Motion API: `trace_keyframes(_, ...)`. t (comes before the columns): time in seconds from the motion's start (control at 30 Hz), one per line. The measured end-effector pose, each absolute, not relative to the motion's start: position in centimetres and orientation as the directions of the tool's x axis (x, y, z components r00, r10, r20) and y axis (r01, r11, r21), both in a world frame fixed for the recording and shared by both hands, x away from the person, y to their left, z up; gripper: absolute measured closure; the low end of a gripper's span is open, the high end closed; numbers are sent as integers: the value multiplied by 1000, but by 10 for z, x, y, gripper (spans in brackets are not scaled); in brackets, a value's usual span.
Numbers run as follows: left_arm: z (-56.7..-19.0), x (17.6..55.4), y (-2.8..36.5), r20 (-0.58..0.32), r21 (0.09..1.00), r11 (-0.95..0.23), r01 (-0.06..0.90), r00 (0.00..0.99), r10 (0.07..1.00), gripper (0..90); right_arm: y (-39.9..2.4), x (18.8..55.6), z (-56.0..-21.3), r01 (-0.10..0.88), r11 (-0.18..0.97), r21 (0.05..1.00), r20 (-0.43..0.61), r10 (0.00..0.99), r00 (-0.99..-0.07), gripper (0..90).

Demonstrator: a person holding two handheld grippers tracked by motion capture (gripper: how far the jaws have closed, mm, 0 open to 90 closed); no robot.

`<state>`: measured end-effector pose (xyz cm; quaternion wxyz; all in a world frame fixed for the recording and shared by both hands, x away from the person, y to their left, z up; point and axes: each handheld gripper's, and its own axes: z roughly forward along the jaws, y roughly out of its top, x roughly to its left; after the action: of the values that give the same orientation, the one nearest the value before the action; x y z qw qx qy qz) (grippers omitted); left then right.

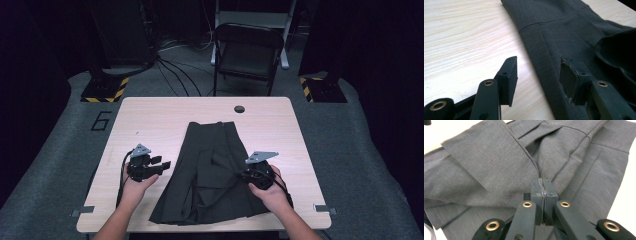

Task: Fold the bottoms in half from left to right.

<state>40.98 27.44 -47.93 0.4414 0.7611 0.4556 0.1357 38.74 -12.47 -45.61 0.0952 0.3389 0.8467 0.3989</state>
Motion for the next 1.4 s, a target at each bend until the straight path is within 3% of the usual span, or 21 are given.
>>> trace_keyframes(0.5,-483,408,263,-182,790,-228,569,572,800,485,-141,372,-486,554,492,671,132,657,-742,885)
trace_keyframes(0.6,-483,408,262,-179,783,-245,572,584,791,484,-146,368,-488,573,501,648,134,666,-734,819)
trace_keyframes(0.77,-484,409,260,-180,787,-235,570,577,797,484,-151,372,-477,564,442,698,158,672,-723,719)
trace_keyframes(1.1,-484,409,263,-181,784,-243,572,584,791,482,-109,387,-454,529,407,744,204,615,-761,588)
trace_keyframes(1.4,-483,409,267,-192,789,-218,574,567,801,482,-67,397,-440,484,425,765,189,571,-799,542)
